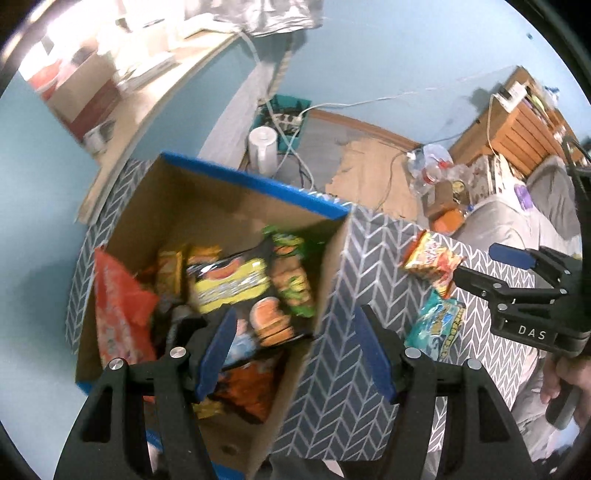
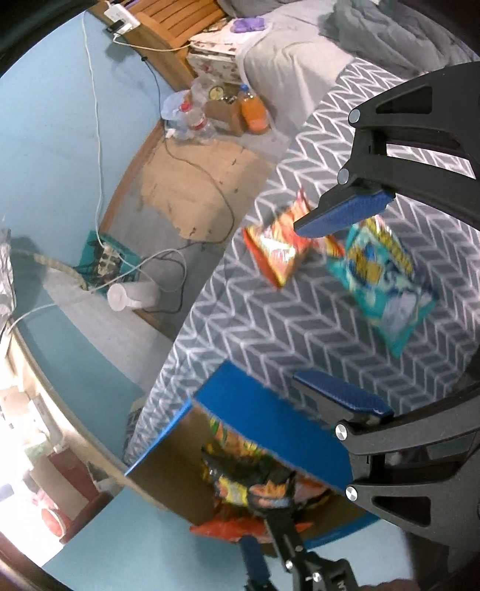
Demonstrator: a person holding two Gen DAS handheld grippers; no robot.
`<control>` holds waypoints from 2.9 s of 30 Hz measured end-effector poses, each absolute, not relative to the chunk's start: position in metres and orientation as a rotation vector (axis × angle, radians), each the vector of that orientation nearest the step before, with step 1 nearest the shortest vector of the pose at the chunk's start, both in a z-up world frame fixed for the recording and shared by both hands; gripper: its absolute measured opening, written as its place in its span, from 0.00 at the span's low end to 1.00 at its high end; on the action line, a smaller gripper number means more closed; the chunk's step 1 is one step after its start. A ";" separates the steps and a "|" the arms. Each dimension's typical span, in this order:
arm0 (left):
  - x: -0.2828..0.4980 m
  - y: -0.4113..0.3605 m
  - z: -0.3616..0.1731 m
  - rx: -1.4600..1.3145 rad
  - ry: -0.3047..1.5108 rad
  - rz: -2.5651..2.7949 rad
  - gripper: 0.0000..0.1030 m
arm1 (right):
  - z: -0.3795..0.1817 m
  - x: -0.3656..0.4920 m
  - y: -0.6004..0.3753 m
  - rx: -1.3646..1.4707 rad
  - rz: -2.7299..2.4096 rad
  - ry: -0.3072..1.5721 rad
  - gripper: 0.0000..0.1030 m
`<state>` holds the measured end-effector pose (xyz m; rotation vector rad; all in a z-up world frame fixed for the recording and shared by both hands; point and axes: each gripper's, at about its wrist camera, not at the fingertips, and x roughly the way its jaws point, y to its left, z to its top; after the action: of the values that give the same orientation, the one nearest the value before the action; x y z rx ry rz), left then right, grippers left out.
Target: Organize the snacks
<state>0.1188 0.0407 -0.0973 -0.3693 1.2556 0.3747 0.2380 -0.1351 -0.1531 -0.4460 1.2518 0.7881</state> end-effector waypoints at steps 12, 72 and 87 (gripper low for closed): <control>0.174 -0.018 -0.133 -0.291 1.324 0.302 0.66 | -0.200 0.278 -0.156 -0.606 0.856 1.290 0.73; 0.196 -0.153 -0.240 -0.339 1.503 0.125 0.80 | -0.252 0.247 -0.310 -0.279 0.608 1.411 0.41; 0.211 -0.182 -0.279 -0.228 1.551 0.197 0.94 | -0.261 0.223 -0.358 -0.160 0.524 1.451 0.41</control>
<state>0.2105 -0.1824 -0.2794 -0.2278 1.5506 0.1968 0.2226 -0.3577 -0.2611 -0.1597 1.4513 0.5239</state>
